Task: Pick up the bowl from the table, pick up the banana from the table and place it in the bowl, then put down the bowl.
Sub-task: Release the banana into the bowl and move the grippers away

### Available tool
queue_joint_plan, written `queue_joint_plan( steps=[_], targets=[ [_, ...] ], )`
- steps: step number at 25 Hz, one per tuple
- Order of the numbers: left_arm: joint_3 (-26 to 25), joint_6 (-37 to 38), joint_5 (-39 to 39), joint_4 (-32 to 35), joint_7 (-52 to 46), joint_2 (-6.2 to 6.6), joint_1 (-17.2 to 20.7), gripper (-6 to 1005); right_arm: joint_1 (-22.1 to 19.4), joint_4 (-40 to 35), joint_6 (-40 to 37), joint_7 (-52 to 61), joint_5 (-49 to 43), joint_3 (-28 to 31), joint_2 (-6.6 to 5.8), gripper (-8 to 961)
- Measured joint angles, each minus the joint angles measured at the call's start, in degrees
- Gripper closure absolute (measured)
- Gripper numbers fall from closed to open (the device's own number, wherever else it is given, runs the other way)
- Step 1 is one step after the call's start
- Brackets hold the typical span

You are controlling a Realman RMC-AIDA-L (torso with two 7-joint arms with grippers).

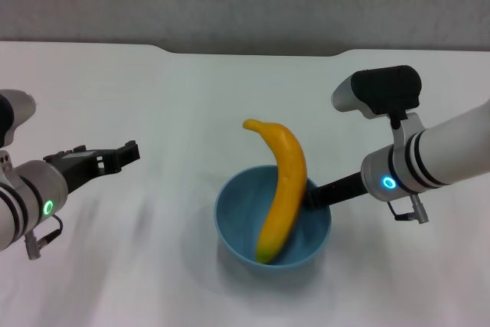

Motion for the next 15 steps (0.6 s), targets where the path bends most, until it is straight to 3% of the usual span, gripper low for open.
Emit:
queue_joint_plan(
  steps=[15],
  targets=[
    [-0.55, 0.04, 0.03, 0.14, -0.22, 0.0, 0.3, 104, -0.32, -0.46, -0.6, 0.23, -0.05, -0.08, -0.08, 819]
  ],
)
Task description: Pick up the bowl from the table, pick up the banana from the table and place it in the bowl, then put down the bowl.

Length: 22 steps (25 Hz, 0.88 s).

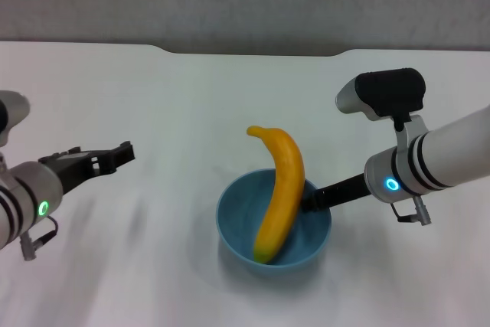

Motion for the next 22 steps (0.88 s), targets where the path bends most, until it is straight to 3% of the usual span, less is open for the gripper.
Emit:
queue_joint_plan(
  steps=[7, 12, 22],
  targets=[
    [-0.68, 0.0, 0.13, -0.59, 0.22, 0.02, 1.22, 104, -3.59, 5.78, 0.37, -0.57, -0.7, 0.02, -0.25, 701],
    [-1.06, -0.31, 0.37, -0.99, 0.25, 0.06, 2.55, 104, -11.35, 18.74, 3.72, -0.49, -6.45, 3.06, -0.62, 537],
    [-1.64, -5.32, 0.46, -3.79, 0.29, 0.27, 7.07, 105, -19.05, 29.98, 6.01, -1.22, -11.72, 9.24, -0.66, 154]
  ],
)
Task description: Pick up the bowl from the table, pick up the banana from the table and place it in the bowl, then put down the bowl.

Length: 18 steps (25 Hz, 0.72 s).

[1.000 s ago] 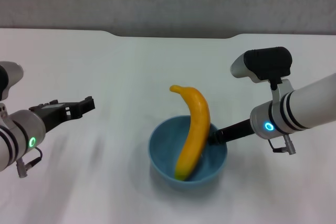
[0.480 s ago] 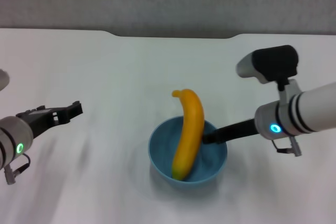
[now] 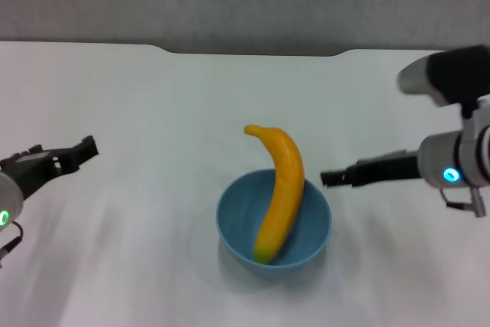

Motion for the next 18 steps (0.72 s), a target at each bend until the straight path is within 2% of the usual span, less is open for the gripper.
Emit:
queue_joint_plan(
  steps=[1, 2, 3, 5, 7, 9, 10, 11, 12, 13, 15, 18],
  targets=[
    [0.02, -0.88, 0.12, -0.21, 0.0, 0.01, 0.56, 105, -2.66, 3.65, -1.49, -1.28, 0.13, 0.32, 0.06, 118],
    [0.15, -2.66, 0.66, -0.42, 0.01, -0.01, 1.51, 105, -2.66, 3.65, -1.49, -1.28, 0.13, 0.32, 0.06, 117],
    [0.29, -4.48, 1.36, -0.48, 0.01, -0.04, 2.32, 105, -4.32, 5.62, -2.94, -2.19, 0.26, 0.27, 0.11, 117],
    [1.01, -12.22, 4.22, 0.4, 0.02, -0.25, 4.82, 105, -8.66, 10.28, -8.76, -5.03, 0.84, -1.18, 0.23, 116],
    [1.35, -15.07, 4.72, 1.2, 0.02, -0.27, 5.5, 105, -9.94, 11.2, -11.07, -5.94, 1.2, -2.0, 0.25, 114],
    [2.21, -21.03, 5.02, 3.66, 0.01, -0.27, 6.2, 105, -11.92, 11.54, -16.06, -8.12, 2.4, -3.64, 0.23, 113],
    [2.86, -26.44, 5.08, 6.34, 0.01, -0.26, 6.37, 105, -12.79, 11.33, -18.58, -9.44, 3.15, -4.54, 0.24, 113],
    [2.86, -26.44, 5.08, 6.34, 0.01, -0.26, 6.37, 105, -14.07, 10.42, -23.36, -12.9, 4.98, -6.68, 0.3, 112],
    [3.47, -36.0, 5.14, 12.22, -0.01, -0.33, 6.16, 105, -14.07, 10.42, -23.36, -12.9, 4.98, -6.68, 0.3, 118],
    [3.47, -36.0, 5.14, 12.22, -0.01, -0.33, 6.16, 105, -14.42, 9.95, -25.58, -14.7, 6.02, -7.95, 0.32, 124],
    [3.76, -43.88, 5.0, 17.65, -0.15, -0.4, 5.46, 105, -14.72, 7.88, -31.41, -18.91, 8.85, -11.06, 0.25, 135],
    [4.15, -53.27, 4.7, 26.14, -0.56, -0.46, 3.01, 105, -14.72, 5.39, -35.98, -20.96, 11.73, -13.42, 0.19, 152]
  ],
)
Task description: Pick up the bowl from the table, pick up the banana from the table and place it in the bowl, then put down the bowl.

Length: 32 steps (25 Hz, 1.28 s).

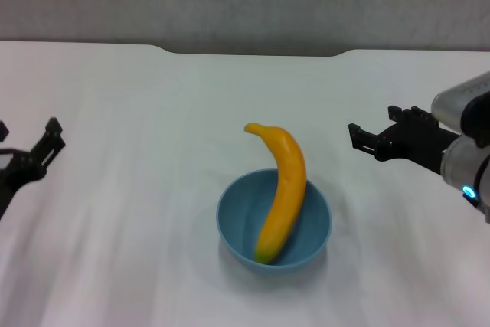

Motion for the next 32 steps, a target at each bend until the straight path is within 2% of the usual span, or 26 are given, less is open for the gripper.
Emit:
queue_joint_plan(
  steps=[3, 5, 6, 7, 8, 9, 10, 13, 14, 15, 19, 25, 32],
  targets=[
    [0.28, -5.17, -0.12, 6.54, -0.46, -0.04, -2.74, 105, 0.0, -1.56, -3.82, -1.12, 1.52, -2.3, 0.01, 164],
    [0.36, -7.97, -0.37, 10.48, -1.05, -0.08, -4.53, 105, -0.06, -3.46, -9.89, -2.39, 2.08, -5.85, 0.07, 165],
    [0.43, -8.74, -0.56, 11.61, -1.42, -0.11, -5.03, 105, -0.11, -4.3, -13.43, -2.64, 2.02, -8.04, 0.08, 165],
    [0.5, -9.45, -0.77, 12.71, -1.92, -0.13, -5.54, 105, -0.3, -5.76, -20.99, -2.75, 1.87, -12.19, 0.04, 165],
    [0.56, -10.07, -0.9, 13.39, -2.42, -0.13, -5.85, 105, -0.3, -5.76, -20.99, -2.75, 1.87, -12.19, 0.04, 165],
    [0.59, -10.65, -0.95, 14.18, -2.98, -0.12, -6.2, 106, -0.42, -7.43, -28.22, -2.56, 1.81, -16.01, 0.0, 165],
    [0.62, -11.44, -0.93, 15.42, -3.89, -0.06, -6.67, 106, -0.42, -7.43, -28.22, -2.56, 1.81, -16.01, 0.0, 165],
    [0.76, -13.41, -0.65, 18.33, -6.04, 0.05, -7.78, 106, -0.43, -10.45, -38.32, -1.15, 1.88, -21.33, 0.05, 165],
    [0.78, -14.41, -0.64, 19.46, -6.27, 0.04, -8.2, 106, -0.04, -12.67, -44.71, 0.96, 1.79, -25.08, 0.01, 165],
    [0.78, -15.02, -0.65, 20.02, -6.33, 0.01, -8.42, 106, -0.04, -12.67, -44.71, 0.96, 1.79, -25.08, 0.01, 165],
    [0.75, -16.76, -0.83, 23.2, -6.48, -0.11, -9.89, 106, 0.7, -16.73, -54.02, 7.72, -0.78, -30.31, -0.1, 165],
    [0.53, -16.85, -1.05, 26.78, -7.78, -0.13, -11.85, 105, 0.86, -22.37, -59.94, 20.12, -10.23, -30.73, -0.03, 165],
    [-0.27, -17.44, -1.06, 29.03, -7.36, -0.26, -12.12, 105, 1.8, -33.05, -75.96, 31.07, -13.38, -33.87, 0.25, 165]
  ],
)
